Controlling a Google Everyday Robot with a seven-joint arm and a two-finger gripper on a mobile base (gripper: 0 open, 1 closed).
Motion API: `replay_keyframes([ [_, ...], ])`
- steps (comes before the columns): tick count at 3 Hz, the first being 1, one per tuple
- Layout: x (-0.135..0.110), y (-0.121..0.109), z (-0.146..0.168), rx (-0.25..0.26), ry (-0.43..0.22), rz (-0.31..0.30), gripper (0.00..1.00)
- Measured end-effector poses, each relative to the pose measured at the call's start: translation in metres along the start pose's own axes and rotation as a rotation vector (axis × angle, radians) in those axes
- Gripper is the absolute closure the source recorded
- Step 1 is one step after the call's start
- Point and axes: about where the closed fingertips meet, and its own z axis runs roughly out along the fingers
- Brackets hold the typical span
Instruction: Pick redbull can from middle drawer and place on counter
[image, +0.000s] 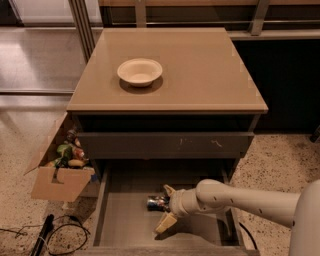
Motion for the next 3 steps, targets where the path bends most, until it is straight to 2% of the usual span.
replay_keyframes([
  [1,0.0135,-0.0042,0.0045,0.007,0.022,0.003,0.0],
  [2,0.0137,-0.0042,0.0046,0.007,0.023,0.003,0.18],
  [3,0.0137,-0.0042,0.0046,0.007,0.023,0.003,0.42],
])
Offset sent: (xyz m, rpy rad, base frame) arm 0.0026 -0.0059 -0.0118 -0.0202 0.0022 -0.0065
